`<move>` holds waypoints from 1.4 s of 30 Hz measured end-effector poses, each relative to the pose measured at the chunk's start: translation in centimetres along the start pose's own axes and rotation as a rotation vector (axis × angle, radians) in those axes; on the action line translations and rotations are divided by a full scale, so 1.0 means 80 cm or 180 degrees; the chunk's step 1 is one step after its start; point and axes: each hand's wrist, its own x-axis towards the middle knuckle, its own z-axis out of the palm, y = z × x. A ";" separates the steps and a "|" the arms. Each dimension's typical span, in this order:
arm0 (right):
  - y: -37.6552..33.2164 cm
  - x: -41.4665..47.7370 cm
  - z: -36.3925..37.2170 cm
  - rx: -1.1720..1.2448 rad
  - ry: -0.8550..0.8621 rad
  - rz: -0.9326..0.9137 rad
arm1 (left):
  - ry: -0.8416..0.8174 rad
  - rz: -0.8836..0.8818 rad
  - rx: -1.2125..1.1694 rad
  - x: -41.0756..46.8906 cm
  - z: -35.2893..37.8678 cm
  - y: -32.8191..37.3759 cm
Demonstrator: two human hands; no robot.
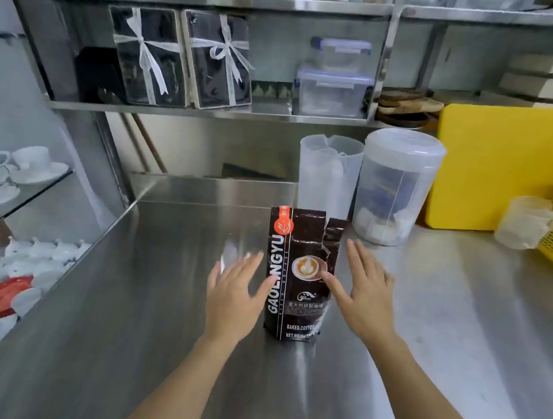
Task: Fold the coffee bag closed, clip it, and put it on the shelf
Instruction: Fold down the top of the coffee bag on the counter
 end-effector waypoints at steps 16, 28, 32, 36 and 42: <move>0.017 0.008 0.033 0.1796 -0.0001 0.0314 | 0.0120 -0.1123 -0.2016 0.023 0.020 0.019; 0.007 0.028 0.035 0.2433 0.0209 0.0506 | 0.0521 -0.1208 -0.2127 0.053 0.027 0.020; -0.001 0.009 0.049 0.2240 0.0326 0.0541 | 0.0416 -0.1171 -0.1806 0.058 0.033 0.019; -0.009 0.000 0.039 0.2553 -0.0184 0.0334 | 0.0369 -0.1259 -0.1694 0.071 0.032 0.003; -0.009 -0.019 0.037 0.2554 -0.0396 -0.0076 | 0.0537 -0.1002 -0.1133 0.050 0.027 0.019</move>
